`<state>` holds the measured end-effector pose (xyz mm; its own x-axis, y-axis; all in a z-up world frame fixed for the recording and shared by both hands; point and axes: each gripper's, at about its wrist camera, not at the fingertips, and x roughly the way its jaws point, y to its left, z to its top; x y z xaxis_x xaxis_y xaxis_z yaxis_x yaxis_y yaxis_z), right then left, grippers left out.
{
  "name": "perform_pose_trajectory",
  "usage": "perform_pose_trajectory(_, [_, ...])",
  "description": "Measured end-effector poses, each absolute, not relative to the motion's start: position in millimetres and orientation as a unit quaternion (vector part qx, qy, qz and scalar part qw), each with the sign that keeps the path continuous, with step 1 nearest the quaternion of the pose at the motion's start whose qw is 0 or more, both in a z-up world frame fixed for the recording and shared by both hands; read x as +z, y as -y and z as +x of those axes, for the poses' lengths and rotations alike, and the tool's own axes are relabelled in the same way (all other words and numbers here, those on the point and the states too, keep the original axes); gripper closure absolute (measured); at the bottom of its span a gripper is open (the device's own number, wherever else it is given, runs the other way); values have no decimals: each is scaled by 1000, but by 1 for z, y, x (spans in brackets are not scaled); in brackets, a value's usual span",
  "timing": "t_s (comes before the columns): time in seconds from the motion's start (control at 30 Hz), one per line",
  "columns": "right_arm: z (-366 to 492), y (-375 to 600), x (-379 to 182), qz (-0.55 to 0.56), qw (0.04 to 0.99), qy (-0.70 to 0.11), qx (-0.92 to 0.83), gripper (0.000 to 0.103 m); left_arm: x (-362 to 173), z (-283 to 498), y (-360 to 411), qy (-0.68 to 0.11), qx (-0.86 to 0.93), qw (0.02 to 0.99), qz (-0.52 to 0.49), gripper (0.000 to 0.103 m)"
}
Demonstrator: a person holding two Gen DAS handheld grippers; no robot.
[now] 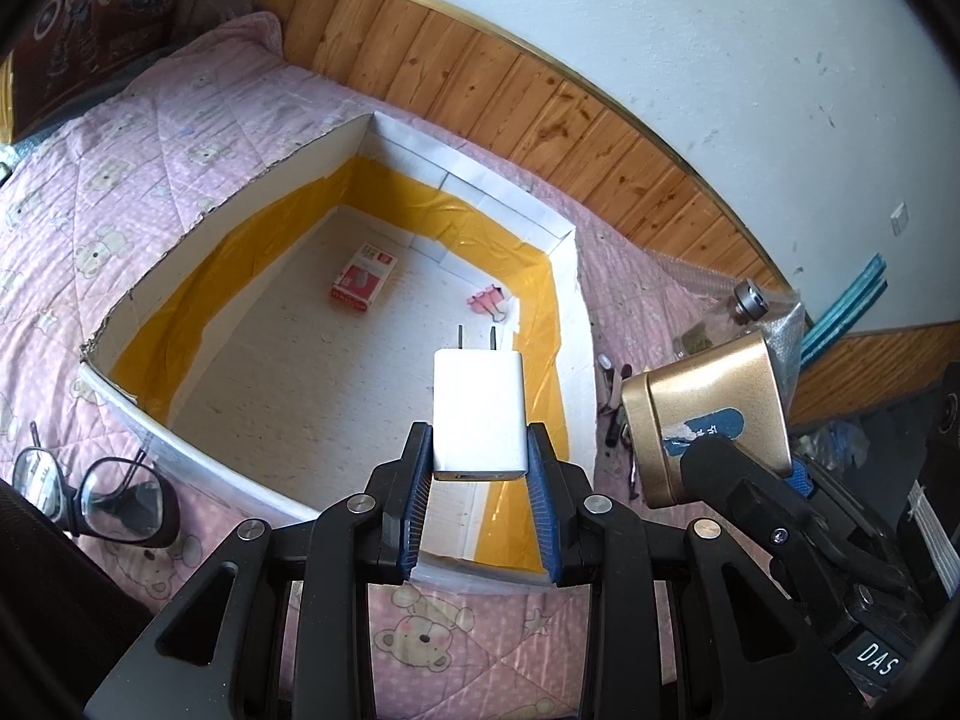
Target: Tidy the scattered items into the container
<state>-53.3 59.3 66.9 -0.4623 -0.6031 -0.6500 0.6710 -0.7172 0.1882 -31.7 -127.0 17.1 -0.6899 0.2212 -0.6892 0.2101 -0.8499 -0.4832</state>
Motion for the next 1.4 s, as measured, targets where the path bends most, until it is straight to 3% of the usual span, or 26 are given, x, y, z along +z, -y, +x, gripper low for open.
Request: perform_pose_trajectory(1.4, [-151,11,48,421,393,-121,-809,54,1,-104,168,261,842,-7,-471,72])
